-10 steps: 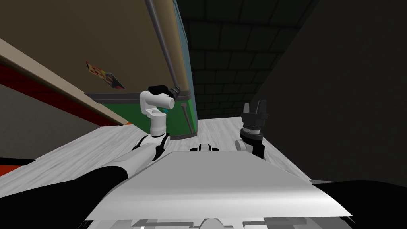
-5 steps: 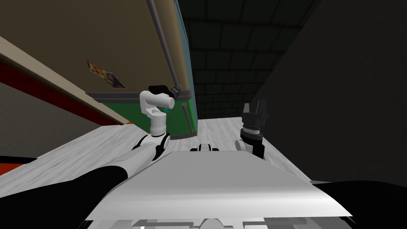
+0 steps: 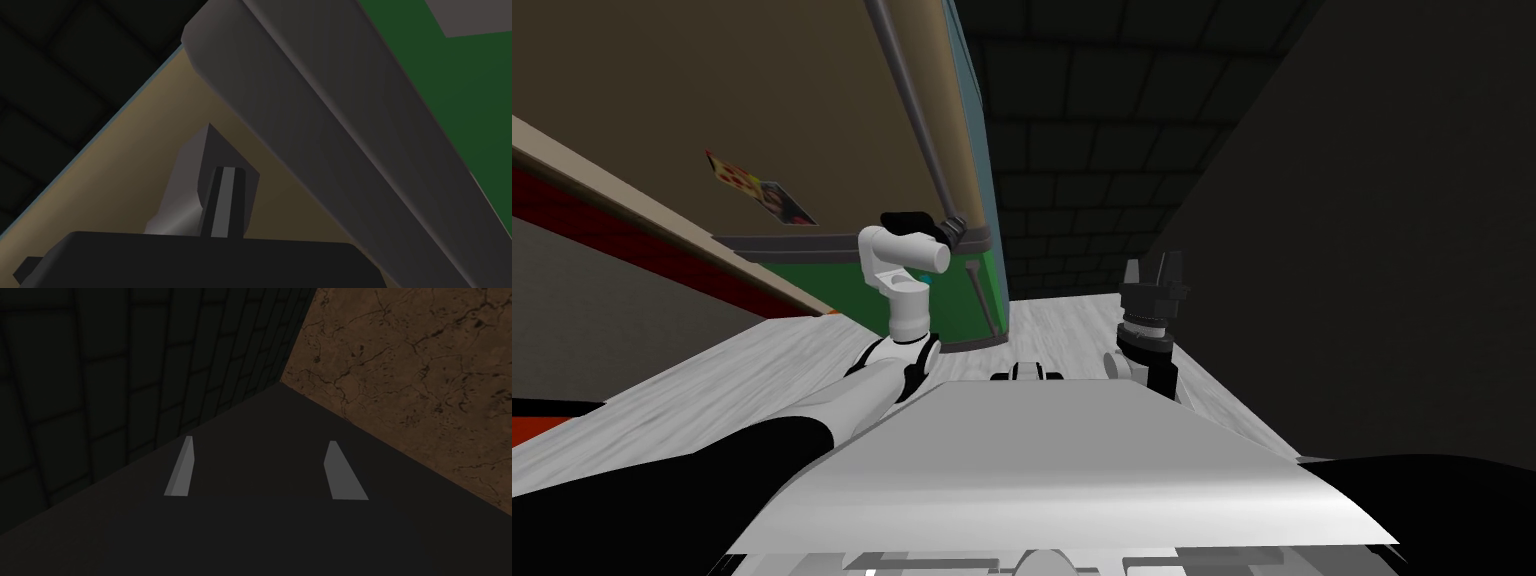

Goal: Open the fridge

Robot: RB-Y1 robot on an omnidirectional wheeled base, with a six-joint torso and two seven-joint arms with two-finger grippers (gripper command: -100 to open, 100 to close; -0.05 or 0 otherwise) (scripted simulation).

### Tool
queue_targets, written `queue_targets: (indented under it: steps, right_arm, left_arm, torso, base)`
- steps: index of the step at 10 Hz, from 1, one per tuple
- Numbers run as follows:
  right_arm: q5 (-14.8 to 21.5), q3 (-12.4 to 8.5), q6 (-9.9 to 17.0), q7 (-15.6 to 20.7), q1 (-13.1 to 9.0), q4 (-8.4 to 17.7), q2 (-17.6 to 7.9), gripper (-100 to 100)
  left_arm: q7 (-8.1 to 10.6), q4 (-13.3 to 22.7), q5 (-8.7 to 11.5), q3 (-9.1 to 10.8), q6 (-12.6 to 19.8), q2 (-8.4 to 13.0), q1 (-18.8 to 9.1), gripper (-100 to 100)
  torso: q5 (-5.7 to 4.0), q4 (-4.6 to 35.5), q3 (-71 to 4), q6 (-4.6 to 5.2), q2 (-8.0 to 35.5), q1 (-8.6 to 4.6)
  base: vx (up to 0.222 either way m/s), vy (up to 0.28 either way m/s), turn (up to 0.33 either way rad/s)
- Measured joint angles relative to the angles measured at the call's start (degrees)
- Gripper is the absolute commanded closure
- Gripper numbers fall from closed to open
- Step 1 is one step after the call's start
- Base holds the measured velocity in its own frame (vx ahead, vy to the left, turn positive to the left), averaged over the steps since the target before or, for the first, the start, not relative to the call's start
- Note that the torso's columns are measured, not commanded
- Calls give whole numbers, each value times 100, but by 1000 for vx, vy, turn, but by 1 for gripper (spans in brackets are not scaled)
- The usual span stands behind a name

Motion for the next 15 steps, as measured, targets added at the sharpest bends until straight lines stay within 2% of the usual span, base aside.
queue_targets:
  steps: [2,4,6,7,9,10,11,12,15]
  right_arm:
    - [0,0,0,0,0,0,0,0]
    - [0,0,0,0,-1,0,0,0]
    - [0,0,0,0,0,0,0,0]
    - [0,0,0,0,-1,0,0,0]
    - [0,0,0,0,0,0,0,0]
    - [0,0,0,0,0,0,0,0]
    - [0,0,0,0,0,0,0,0]
    - [0,0,0,0,1,-1,0,0]
    - [0,0,0,0,0,0,0,0]
  left_arm:
    - [21,-182,10,0,253,-26,-32,-100]
    - [-3,-135,110,41,302,4,-68,-100]
    - [9,-215,109,46,404,-3,-80,-100]
    - [-3,-135,124,51,354,-1,-91,-100]
    - [20,-237,97,23,511,-23,-85,-100]
    - [19,-220,103,13,549,-31,-41,100]
    - [27,-197,102,13,547,-35,-69,100]
    - [30,-195,100,16,539,-33,-77,-100]
    - [20,-408,118,68,628,-10,-126,-100]
  torso:
    - [-18,31,-16,-2,-10,-6]
    - [-26,49,-38,-6,-29,3]
    - [-32,59,-38,-4,-27,1]
    - [-32,59,-46,-3,-36,6]
    - [-27,35,-17,8,-8,-21]
    - [-28,20,-3,19,3,-46]
    - [-15,-4,-9,3,-19,-39]
    - [2,-17,12,-9,8,-25]
    - [-18,48,31,-15,55,-16]
  base:
    - [30,13,-9]
    - [7,-4,3]
    - [5,-1,0]
    - [-5,6,-2]
    - [-26,0,36]
    - [69,17,-51]
    - [51,12,-18]
    - [15,6,17]
    - [1,-4,6]
